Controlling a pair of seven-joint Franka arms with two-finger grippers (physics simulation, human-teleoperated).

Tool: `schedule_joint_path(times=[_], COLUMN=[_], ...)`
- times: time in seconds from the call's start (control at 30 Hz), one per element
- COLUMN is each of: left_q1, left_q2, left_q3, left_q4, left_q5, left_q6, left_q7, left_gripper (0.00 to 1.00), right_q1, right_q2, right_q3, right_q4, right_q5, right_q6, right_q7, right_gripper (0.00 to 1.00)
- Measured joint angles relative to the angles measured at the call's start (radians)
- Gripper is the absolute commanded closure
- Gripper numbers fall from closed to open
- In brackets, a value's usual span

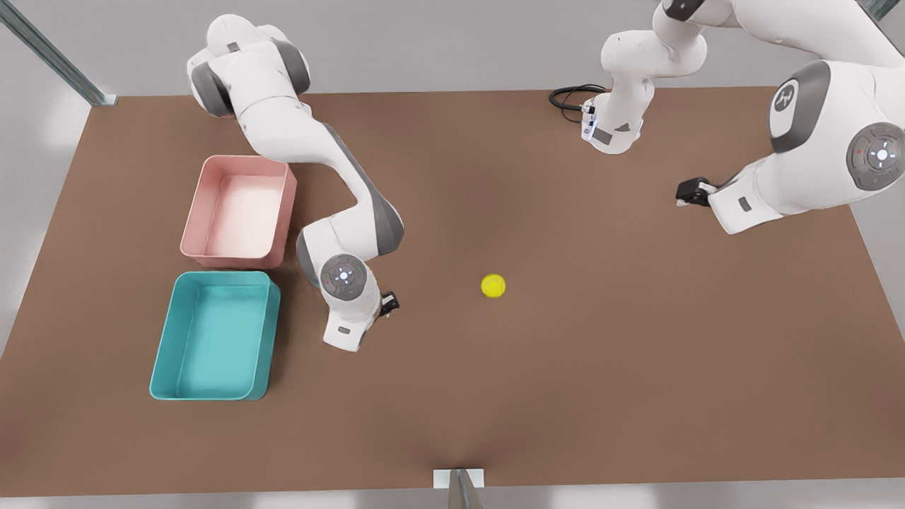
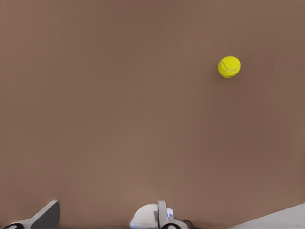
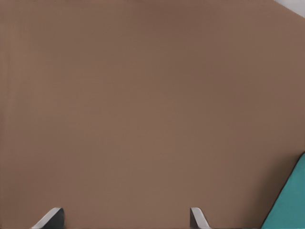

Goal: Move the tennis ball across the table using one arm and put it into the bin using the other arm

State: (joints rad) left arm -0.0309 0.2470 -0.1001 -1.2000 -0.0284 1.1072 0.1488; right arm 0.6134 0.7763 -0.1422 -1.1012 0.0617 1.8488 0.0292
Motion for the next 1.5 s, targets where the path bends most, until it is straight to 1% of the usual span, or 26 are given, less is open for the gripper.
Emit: schedule_joint_path(times=[0.13,0.23,0.33,0.57,0.8,1.03,1.5], left_q1=[-0.006,-0.003,-0.010,-0.014,-0.017,-0.028,-0.037], left_q2=[0.021,0.041,0.044,0.045,0.047,0.047,0.047], left_q3=[-0.001,-0.001,-0.001,-0.004,-0.004,-0.004,-0.004], left_q4=[-0.001,0.000,0.001,0.000,0.000,0.000,0.000], left_q5=[-0.001,-0.001,0.000,-0.001,-0.002,-0.002,-0.004], left_q6=[-0.030,-0.044,-0.049,-0.053,-0.056,-0.058,-0.062], left_q7=[-0.075,-0.121,-0.160,-0.231,-0.279,-0.313,-0.354], left_gripper=[0.00,0.00,0.00,0.00,0.00,0.00,0.00], right_q1=[0.131,0.191,0.233,0.291,0.352,0.359,0.361], right_q2=[0.095,0.196,0.223,0.281,0.284,0.279,0.342], right_q3=[-0.005,-0.006,-0.002,0.001,0.001,-0.001,-0.002], right_q4=[0.044,0.144,0.162,0.149,0.107,0.032,0.025], right_q5=[0.013,0.015,0.016,0.019,0.021,0.012,0.005], right_q6=[0.198,0.318,0.406,0.534,0.582,0.594,0.615], right_q7=[0.145,0.247,0.333,0.484,0.587,0.655,0.730], right_gripper=[0.00,0.00,0.00,0.00,0.00,0.00,0.00])
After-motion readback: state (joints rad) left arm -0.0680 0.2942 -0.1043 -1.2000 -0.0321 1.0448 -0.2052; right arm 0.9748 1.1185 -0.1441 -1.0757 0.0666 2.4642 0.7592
